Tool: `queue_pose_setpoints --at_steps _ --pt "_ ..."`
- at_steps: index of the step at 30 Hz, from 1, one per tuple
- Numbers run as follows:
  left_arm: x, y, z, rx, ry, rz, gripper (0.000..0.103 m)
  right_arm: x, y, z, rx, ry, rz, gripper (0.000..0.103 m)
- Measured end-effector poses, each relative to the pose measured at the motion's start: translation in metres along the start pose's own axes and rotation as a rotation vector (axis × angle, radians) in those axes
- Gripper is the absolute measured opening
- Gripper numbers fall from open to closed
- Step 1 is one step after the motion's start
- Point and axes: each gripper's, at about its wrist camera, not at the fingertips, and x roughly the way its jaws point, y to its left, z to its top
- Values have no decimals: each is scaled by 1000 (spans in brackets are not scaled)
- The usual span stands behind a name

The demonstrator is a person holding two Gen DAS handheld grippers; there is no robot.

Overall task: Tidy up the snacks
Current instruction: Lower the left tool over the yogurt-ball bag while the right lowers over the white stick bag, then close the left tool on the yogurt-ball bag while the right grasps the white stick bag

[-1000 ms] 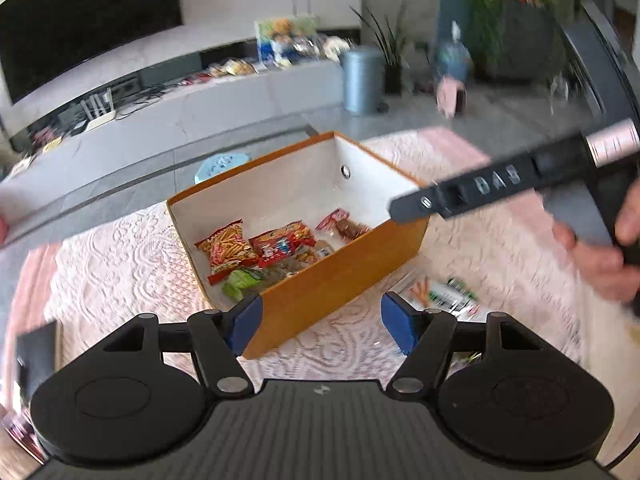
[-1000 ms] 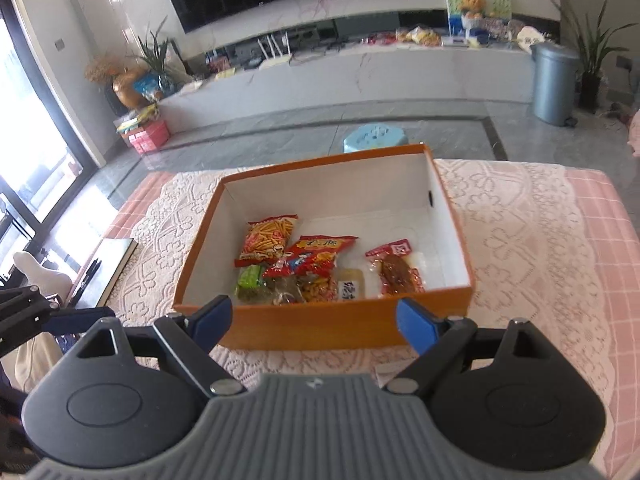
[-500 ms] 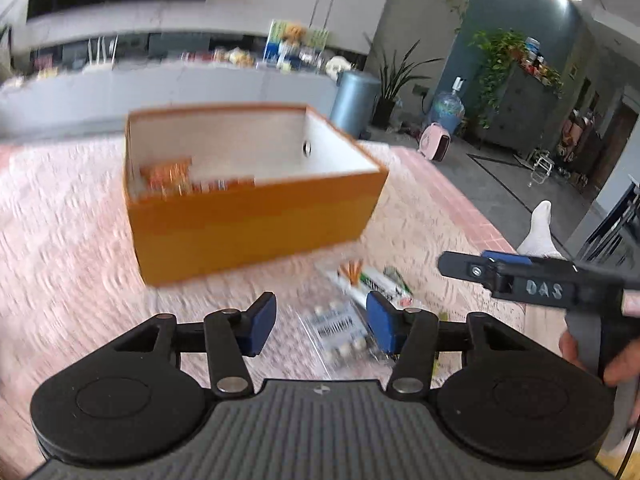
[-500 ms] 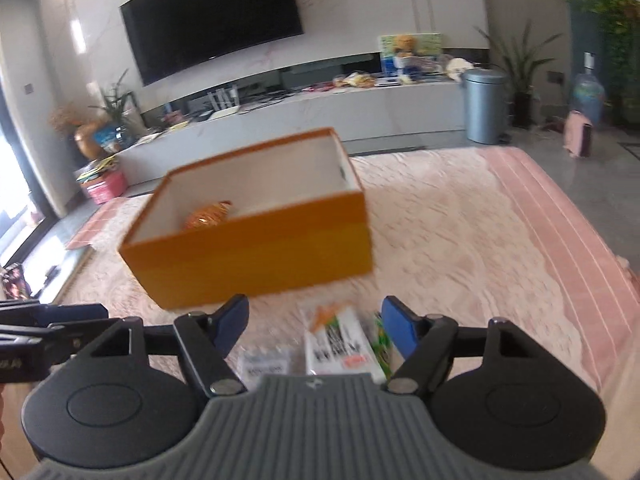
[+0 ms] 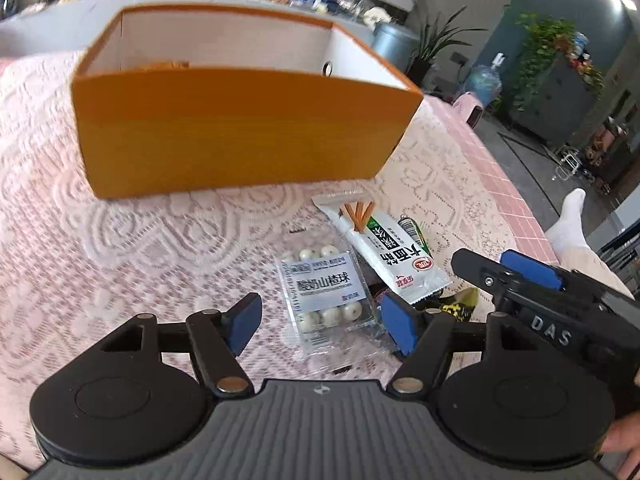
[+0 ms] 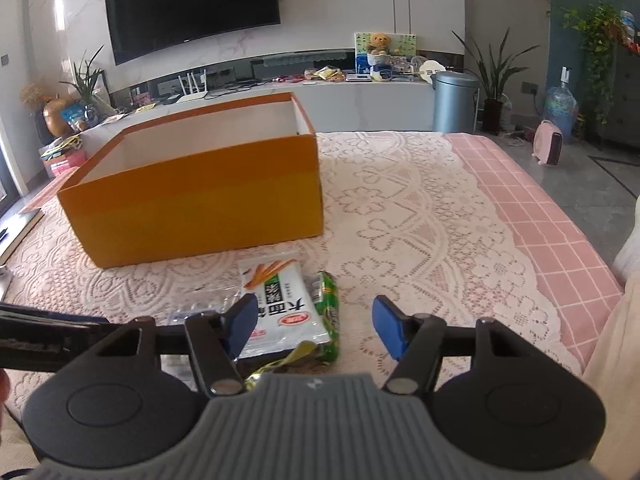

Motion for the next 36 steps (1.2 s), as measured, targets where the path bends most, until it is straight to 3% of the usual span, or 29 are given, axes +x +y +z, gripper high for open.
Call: queue_pose_setpoints --at_steps 10,17,23,36 --pt "37 -10 6 -60 64 46 81 13 -8 0 0 -8 -20 63" --pt "52 -19 8 -35 91 101 84 21 -11 0 20 10 -14 62" --pt "60 -28 12 15 97 119 71 24 -7 -2 -4 19 -18 63" --pt "29 16 8 37 59 158 68 36 28 -3 -164 29 5 63"
